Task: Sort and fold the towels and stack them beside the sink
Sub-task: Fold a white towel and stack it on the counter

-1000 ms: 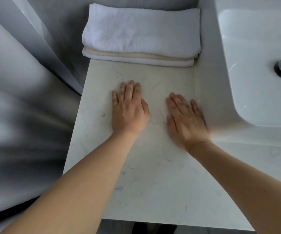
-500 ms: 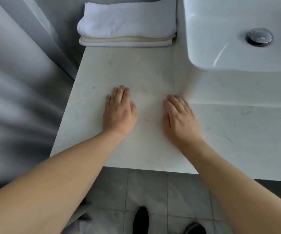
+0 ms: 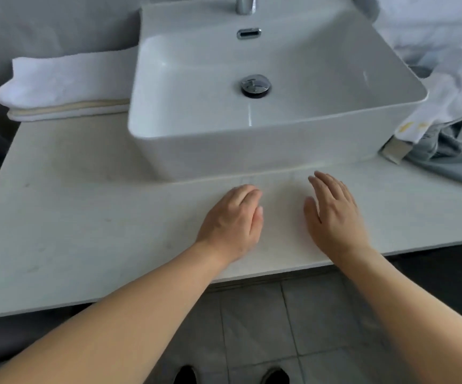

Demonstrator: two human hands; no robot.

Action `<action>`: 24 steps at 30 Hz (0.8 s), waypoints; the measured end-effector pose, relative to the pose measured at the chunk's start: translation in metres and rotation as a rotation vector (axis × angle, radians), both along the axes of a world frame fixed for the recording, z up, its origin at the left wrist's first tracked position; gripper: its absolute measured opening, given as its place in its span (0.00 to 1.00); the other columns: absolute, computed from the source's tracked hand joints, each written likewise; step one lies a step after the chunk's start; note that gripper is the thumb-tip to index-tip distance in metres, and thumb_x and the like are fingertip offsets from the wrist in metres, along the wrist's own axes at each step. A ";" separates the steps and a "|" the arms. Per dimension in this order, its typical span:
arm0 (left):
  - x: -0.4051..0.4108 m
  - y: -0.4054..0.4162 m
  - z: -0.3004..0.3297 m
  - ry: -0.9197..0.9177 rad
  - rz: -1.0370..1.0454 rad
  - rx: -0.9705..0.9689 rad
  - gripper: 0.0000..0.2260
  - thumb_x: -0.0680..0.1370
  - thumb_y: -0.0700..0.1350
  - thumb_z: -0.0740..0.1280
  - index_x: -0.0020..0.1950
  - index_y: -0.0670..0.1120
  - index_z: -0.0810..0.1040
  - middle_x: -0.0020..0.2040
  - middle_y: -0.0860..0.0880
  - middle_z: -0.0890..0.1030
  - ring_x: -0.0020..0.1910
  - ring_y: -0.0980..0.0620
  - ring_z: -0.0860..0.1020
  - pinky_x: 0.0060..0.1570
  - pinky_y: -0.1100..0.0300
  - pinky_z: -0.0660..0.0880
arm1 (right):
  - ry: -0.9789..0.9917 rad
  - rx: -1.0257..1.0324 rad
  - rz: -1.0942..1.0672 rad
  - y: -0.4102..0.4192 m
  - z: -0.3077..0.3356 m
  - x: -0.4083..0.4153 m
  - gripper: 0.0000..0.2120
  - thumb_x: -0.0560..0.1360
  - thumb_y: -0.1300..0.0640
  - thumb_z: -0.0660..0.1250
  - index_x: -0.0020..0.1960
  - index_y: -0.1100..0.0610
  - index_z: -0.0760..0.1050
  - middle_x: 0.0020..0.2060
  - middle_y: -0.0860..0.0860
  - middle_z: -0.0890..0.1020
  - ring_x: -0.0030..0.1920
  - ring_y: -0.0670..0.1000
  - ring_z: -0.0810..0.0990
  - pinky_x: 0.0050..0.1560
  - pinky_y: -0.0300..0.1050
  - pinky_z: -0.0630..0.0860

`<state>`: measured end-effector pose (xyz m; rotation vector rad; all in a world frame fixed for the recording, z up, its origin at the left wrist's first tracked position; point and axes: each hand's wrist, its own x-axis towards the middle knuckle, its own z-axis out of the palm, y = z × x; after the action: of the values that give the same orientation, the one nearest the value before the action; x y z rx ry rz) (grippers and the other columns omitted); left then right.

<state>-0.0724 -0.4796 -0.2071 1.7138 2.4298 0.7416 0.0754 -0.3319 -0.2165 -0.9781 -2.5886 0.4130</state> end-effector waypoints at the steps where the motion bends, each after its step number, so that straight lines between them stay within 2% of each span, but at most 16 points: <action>1: 0.010 0.018 0.000 -0.018 -0.033 -0.015 0.20 0.79 0.48 0.55 0.62 0.38 0.79 0.61 0.41 0.80 0.61 0.43 0.77 0.63 0.55 0.72 | 0.015 0.008 -0.033 0.018 0.001 0.012 0.26 0.77 0.51 0.52 0.68 0.65 0.72 0.68 0.61 0.74 0.69 0.61 0.71 0.72 0.57 0.64; 7: 0.065 0.129 0.005 -0.056 -0.290 -0.054 0.22 0.78 0.47 0.55 0.64 0.39 0.78 0.63 0.42 0.78 0.62 0.43 0.77 0.60 0.51 0.77 | 0.098 0.100 -0.164 0.107 -0.003 0.076 0.23 0.76 0.54 0.56 0.66 0.63 0.72 0.66 0.60 0.75 0.67 0.61 0.71 0.71 0.57 0.64; 11: 0.094 0.199 0.002 -0.058 -0.277 0.011 0.21 0.77 0.46 0.55 0.64 0.38 0.78 0.63 0.41 0.78 0.61 0.40 0.77 0.60 0.47 0.77 | 0.114 0.144 -0.277 0.162 -0.005 0.118 0.22 0.75 0.55 0.58 0.67 0.61 0.71 0.66 0.58 0.74 0.66 0.60 0.70 0.70 0.54 0.62; 15: 0.123 0.255 -0.002 -0.025 -0.271 0.091 0.21 0.74 0.44 0.57 0.62 0.38 0.79 0.62 0.41 0.78 0.61 0.42 0.75 0.63 0.52 0.73 | 0.127 0.082 -0.389 0.219 -0.004 0.151 0.23 0.76 0.51 0.56 0.69 0.58 0.69 0.67 0.56 0.71 0.67 0.58 0.65 0.69 0.53 0.59; 21: 0.146 0.298 -0.017 0.112 -0.253 -0.018 0.23 0.72 0.44 0.60 0.64 0.38 0.77 0.63 0.41 0.77 0.58 0.39 0.74 0.65 0.49 0.70 | 0.150 0.117 -0.378 0.261 -0.010 0.149 0.23 0.79 0.46 0.57 0.70 0.57 0.67 0.66 0.55 0.70 0.67 0.57 0.64 0.70 0.52 0.58; 24: 0.146 0.301 -0.015 0.116 -0.286 0.037 0.19 0.72 0.42 0.62 0.61 0.40 0.79 0.61 0.42 0.78 0.56 0.39 0.75 0.63 0.49 0.71 | 0.162 0.105 -0.367 0.267 -0.011 0.147 0.23 0.79 0.46 0.57 0.69 0.57 0.68 0.65 0.55 0.71 0.66 0.56 0.65 0.69 0.51 0.59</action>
<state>0.0732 -0.1784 -0.2217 2.1136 2.1788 0.6708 0.2225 -0.0649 -0.2273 -1.2909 -2.2011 0.2446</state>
